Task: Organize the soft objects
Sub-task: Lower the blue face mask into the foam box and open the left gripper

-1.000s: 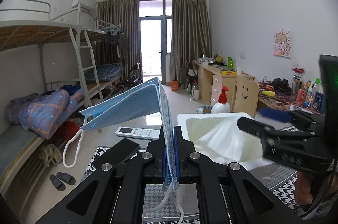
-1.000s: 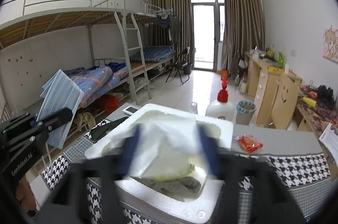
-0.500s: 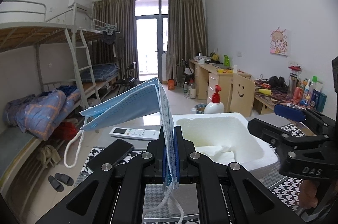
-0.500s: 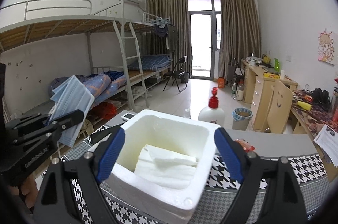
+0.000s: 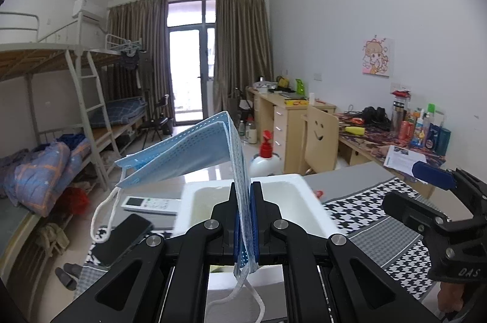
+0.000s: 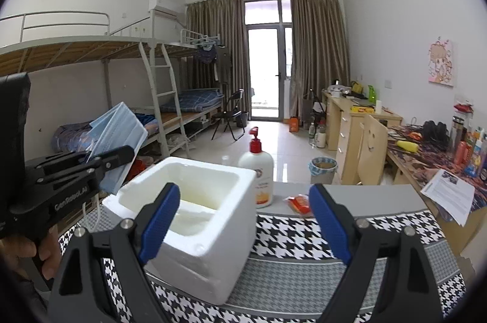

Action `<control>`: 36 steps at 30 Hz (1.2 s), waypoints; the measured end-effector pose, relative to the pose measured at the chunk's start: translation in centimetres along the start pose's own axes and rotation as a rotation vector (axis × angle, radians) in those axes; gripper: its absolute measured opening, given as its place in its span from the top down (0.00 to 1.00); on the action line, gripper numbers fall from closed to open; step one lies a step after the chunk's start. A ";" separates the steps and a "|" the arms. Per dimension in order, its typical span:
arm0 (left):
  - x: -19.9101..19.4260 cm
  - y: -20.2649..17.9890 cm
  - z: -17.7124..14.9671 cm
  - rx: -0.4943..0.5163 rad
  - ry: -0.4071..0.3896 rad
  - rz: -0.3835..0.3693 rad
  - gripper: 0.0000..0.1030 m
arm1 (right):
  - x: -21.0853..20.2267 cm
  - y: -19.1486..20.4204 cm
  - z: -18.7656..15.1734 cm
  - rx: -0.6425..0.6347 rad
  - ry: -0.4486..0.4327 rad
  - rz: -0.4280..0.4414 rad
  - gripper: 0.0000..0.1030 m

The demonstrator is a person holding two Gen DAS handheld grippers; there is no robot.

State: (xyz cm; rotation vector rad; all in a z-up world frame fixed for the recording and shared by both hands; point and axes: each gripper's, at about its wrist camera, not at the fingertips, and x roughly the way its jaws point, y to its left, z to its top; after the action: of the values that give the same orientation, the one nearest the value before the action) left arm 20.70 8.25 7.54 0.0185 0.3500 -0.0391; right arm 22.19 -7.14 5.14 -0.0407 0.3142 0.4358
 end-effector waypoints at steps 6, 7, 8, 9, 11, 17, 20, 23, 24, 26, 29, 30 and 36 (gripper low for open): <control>0.7 -1.6 0.2 0.016 0.010 -0.038 0.94 | -0.7 -1.2 -0.7 0.003 0.001 -0.043 0.13; 0.8 -1.7 0.3 0.017 0.011 -0.043 0.94 | -0.8 -1.5 -0.7 0.006 0.002 -0.049 0.13; 0.9 -1.9 0.3 0.016 0.012 -0.047 0.94 | -0.9 -1.7 -0.8 0.009 0.004 -0.052 0.13; 1.0 -2.0 0.4 0.015 0.012 -0.054 0.94 | -1.0 -1.9 -0.9 0.014 0.006 -0.060 0.13; 1.3 -2.2 0.5 0.015 0.014 -0.062 0.94 | -1.3 -2.5 -1.0 0.022 0.004 -0.071 0.10; 1.9 -2.5 0.6 0.018 0.018 -0.070 0.94 | -2.0 -3.6 -1.1 0.047 -0.003 -0.100 0.05; 2.5 -2.7 0.7 0.018 0.025 -0.074 0.94 | -1.9 -3.7 -1.1 0.049 0.001 -0.106 0.05; 2.9 -2.7 0.6 0.019 0.032 -0.075 0.94 | -1.8 -3.7 -1.2 0.048 0.005 -0.107 0.05; 3.2 -2.7 0.6 0.018 0.037 -0.073 0.94 | -1.7 -3.7 -1.2 0.047 0.005 -0.108 0.05; 3.7 -2.8 0.7 0.013 0.044 -0.074 0.94 | -1.7 -3.7 -1.2 0.048 0.007 -0.107 0.05; 4.2 -2.6 0.6 0.016 0.049 -0.062 0.94 | -1.5 -3.9 -1.3 0.052 0.016 -0.108 0.05; 4.4 -2.6 0.6 0.017 0.051 -0.059 0.94 | -1.4 -3.9 -1.3 0.053 0.019 -0.110 0.05; 5.4 -2.5 0.5 0.021 0.073 -0.058 0.86 | -1.2 -4.1 -1.5 0.049 0.024 -0.111 0.05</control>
State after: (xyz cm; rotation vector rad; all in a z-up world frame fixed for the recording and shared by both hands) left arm 25.82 5.58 6.09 0.0300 0.4227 -0.0999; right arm 22.43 -11.52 4.01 -0.0153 0.3445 0.3178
